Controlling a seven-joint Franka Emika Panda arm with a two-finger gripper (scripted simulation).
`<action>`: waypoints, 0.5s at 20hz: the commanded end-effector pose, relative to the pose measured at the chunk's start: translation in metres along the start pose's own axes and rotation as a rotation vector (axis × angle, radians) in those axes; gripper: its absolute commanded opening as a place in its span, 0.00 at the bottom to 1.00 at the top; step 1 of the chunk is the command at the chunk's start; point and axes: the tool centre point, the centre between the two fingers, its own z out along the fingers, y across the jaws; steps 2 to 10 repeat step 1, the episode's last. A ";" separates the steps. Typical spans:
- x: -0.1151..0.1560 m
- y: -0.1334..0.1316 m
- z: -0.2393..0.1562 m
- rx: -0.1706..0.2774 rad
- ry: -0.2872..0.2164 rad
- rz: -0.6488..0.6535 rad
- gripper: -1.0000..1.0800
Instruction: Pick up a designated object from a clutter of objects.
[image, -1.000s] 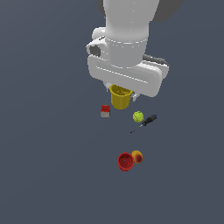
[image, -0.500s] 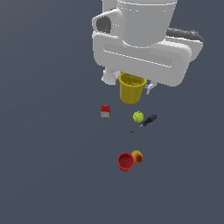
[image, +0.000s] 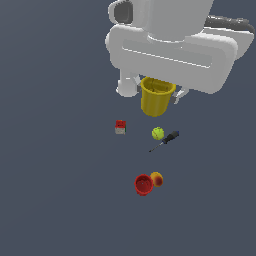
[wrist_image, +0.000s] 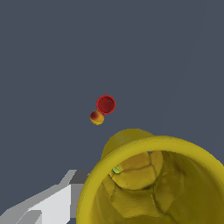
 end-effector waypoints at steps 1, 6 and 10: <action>0.000 -0.001 -0.002 0.001 0.001 0.000 0.00; 0.000 -0.001 -0.002 0.001 0.001 0.000 0.00; 0.000 -0.001 -0.002 0.001 0.001 0.000 0.00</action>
